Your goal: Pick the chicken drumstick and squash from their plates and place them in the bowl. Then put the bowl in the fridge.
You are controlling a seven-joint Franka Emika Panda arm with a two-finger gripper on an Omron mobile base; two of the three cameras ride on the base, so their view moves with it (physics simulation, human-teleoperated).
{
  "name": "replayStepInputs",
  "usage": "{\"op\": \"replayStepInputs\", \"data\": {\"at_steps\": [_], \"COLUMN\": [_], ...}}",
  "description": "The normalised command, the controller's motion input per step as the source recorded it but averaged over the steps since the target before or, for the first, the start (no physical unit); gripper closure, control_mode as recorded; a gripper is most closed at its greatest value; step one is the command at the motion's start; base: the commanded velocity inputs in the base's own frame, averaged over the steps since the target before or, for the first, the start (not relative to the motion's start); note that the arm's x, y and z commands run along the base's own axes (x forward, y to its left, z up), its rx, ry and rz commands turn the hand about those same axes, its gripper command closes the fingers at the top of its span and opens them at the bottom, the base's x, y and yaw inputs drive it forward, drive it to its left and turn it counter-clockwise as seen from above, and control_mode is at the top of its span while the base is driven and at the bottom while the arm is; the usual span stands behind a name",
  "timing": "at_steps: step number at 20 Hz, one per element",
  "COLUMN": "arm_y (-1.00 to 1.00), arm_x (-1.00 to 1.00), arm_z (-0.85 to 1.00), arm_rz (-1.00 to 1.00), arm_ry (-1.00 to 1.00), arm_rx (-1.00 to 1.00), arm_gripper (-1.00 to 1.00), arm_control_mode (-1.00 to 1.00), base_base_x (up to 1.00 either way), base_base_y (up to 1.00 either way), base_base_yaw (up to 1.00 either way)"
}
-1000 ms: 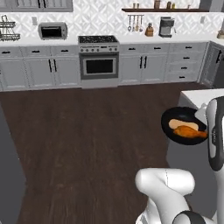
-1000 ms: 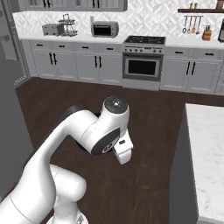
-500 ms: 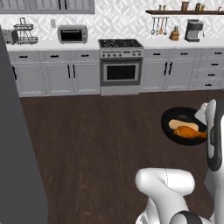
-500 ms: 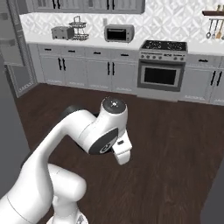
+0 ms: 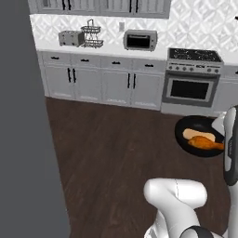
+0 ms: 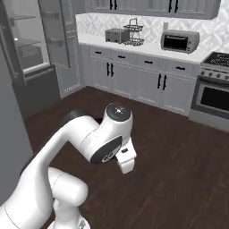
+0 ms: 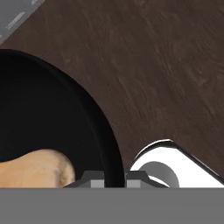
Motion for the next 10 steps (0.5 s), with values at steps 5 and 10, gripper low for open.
{"op": "replayStepInputs", "data": {"at_steps": [5,10], "arm_y": [0.0,0.0], "arm_x": [0.0,0.0], "arm_z": [0.0,0.0], "arm_rz": [0.0,0.0], "arm_ry": [0.0,0.0], "arm_rx": [0.0,0.0], "arm_gripper": [1.0,1.0], "arm_control_mode": [1.0,1.0], "base_base_x": [1.0,1.0], "base_base_y": [-0.26,-0.44], "base_base_yaw": [0.56,0.51]}}
